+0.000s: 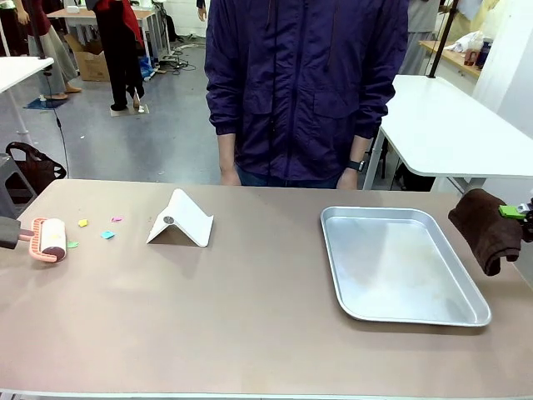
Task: Clean the surface of the table.
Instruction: Clean the area not pointed to by the person.
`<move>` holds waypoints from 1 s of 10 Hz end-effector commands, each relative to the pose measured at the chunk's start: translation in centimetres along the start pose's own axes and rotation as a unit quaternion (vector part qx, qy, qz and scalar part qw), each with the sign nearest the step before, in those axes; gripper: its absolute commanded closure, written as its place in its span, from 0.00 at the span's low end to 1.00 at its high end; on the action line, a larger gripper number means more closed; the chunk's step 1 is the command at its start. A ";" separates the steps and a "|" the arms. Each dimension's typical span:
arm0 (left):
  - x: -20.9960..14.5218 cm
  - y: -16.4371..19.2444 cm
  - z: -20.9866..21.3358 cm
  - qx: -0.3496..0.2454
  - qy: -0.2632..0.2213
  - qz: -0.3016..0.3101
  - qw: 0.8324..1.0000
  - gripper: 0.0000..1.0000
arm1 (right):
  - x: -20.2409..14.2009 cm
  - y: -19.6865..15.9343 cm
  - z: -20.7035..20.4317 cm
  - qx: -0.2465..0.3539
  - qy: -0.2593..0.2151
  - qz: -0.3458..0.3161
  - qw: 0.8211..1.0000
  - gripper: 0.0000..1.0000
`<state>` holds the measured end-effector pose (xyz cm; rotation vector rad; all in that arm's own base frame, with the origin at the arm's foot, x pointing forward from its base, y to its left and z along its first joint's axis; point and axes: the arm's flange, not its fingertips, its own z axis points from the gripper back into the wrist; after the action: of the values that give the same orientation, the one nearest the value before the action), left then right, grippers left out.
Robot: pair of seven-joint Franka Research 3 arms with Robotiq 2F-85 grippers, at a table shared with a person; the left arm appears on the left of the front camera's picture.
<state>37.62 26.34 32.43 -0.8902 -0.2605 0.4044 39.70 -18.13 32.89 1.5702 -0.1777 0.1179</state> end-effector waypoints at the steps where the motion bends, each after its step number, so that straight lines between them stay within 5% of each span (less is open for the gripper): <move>1: 1.0 0.1 -1.5 0.013 0.018 0.021 1.000 0.79 | 0.4 0.6 0.1 0.009 0.001 0.000 1.000 0.89; 10: 2.4 -4.5 -10.1 0.044 0.086 -0.007 0.995 0.79 | 0.4 0.6 0.1 0.009 0.001 0.000 1.000 0.89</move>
<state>44.47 18.33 32.01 -0.8997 -0.1329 0.3159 39.71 -18.14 32.89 1.5700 -0.1777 0.1181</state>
